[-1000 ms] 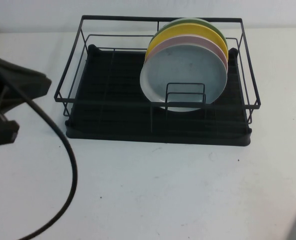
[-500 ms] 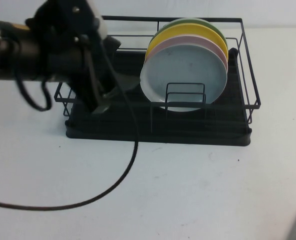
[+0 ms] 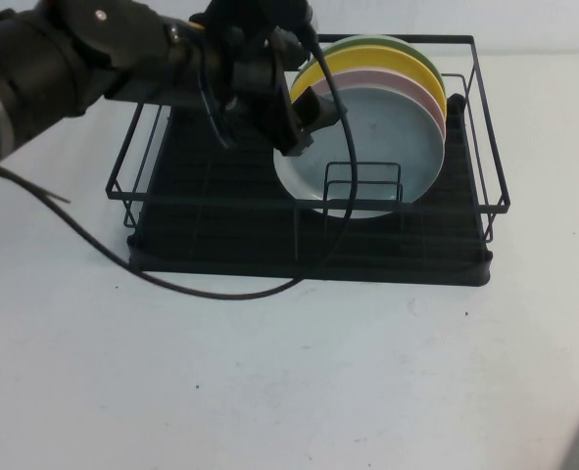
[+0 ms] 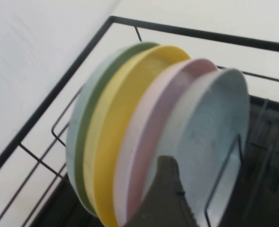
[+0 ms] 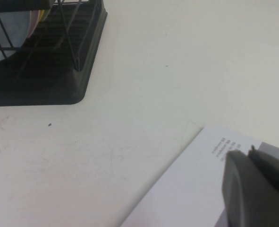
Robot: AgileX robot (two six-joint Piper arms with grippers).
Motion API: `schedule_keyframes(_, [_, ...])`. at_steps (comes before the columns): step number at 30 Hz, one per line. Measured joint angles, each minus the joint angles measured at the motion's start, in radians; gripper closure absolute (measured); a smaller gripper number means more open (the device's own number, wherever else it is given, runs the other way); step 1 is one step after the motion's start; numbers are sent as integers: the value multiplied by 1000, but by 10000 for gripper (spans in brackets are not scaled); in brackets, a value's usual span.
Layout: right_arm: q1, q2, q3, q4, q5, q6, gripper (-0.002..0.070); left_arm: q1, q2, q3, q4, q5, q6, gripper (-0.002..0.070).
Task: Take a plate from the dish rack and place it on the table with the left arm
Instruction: Grasp the plate from the shelf
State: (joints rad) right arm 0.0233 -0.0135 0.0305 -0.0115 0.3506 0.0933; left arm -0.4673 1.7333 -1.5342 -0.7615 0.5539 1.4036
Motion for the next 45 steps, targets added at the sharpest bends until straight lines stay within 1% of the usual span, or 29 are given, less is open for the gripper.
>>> schedule_keyframes(7, [0, 0, 0, 0, 0, 0, 697, 0, 125, -125, -49, 0, 2, 148])
schedule_keyframes(15, [0, 0, 0, 0, 0, 0, 696, 0, 202, -150, -89, -3, 58, 148])
schedule_keyframes(19, [0, 0, 0, 0, 0, 0, 696, 0, 225, -150, -125, -8, 108, 148])
schedule_keyframes(26, [0, 0, 0, 0, 0, 0, 696, 0, 268, -153, -255, -56, 278, 148])
schedule_keyframes(32, [0, 0, 0, 0, 0, 0, 696, -2, 304, -153, -296, -74, 309, 160])
schedule_keyframes(33, [0, 0, 0, 0, 0, 0, 697, -2, 306, -153, -296, -77, 310, 172])
schedule_keyframes(35, [0, 0, 0, 0, 0, 0, 697, -2, 313, -153, -298, -83, 310, 228])
schedule_keyframes(36, [0, 0, 0, 0, 0, 0, 697, -2, 313, -153, -298, -86, 310, 272])
schedule_keyframes(40, [0, 0, 0, 0, 0, 0, 696, -2, 315, -153, -319, -111, 315, 494])
schedule_keyframes(41, [0, 0, 0, 0, 0, 0, 696, -2, 315, -153, -319, -106, 324, 539])
schedule_keyframes(45, [0, 0, 0, 0, 0, 0, 696, -7, 317, -155, -319, -108, 346, 562])
